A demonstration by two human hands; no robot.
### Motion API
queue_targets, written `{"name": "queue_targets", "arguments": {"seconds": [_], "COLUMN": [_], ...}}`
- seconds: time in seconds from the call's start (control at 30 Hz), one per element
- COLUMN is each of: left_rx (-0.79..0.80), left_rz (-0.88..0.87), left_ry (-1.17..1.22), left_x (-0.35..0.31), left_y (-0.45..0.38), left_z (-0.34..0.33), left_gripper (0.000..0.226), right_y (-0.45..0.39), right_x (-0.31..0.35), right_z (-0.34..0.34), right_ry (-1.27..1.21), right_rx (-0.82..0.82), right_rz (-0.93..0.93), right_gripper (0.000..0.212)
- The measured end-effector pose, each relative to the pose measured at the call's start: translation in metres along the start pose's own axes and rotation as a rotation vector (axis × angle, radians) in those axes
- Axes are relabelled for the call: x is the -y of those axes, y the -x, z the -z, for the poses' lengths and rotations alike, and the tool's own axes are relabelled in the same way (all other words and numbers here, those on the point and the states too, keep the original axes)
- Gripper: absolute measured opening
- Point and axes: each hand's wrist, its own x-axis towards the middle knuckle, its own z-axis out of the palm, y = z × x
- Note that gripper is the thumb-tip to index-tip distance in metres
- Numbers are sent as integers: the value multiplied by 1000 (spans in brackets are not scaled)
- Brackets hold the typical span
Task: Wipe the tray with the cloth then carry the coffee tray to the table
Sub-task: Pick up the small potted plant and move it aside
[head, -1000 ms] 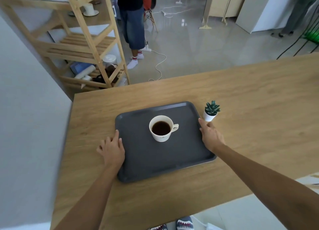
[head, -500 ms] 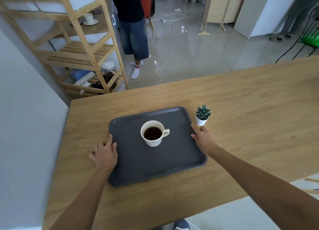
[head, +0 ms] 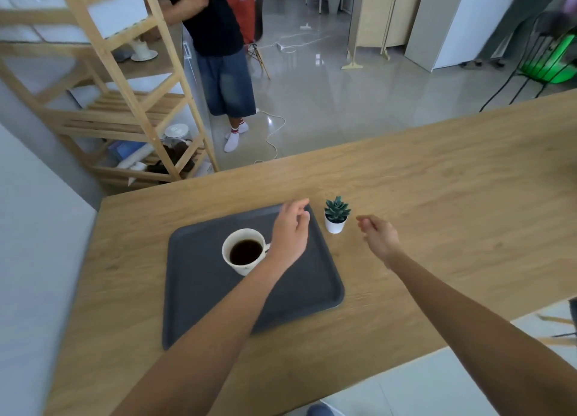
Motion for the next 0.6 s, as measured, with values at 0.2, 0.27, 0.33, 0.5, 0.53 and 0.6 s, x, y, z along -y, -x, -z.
{"name": "queue_targets", "arguments": {"seconds": [0.2, 0.27, 0.33, 0.5, 0.53, 0.6], "left_rx": [112, 111, 111, 58, 42, -3], "left_rz": [674, 705, 720, 665, 639, 600], "left_ry": [497, 533, 577, 670, 662, 667], "left_x": [1, 2, 0, -8, -10, -10], "left_y": [-41, -44, -46, -57, -60, -66], "left_z": [-68, -73, -73, -49, -40, -17], "left_gripper": [26, 19, 13, 14, 14, 17], "right_y": [-8, -12, -16, -29, -32, -38], "right_x": [7, 8, 12, 45, 56, 81], "right_z": [-1, 1, 4, 0, -3, -14], "right_ry": [-388, -374, -366, -394, -408, -435], "right_rx": [206, 227, 251, 308, 319, 343], "right_rz": [-152, -134, -117, -39, -19, 20], "right_gripper": [36, 35, 35, 36, 36, 37]}}
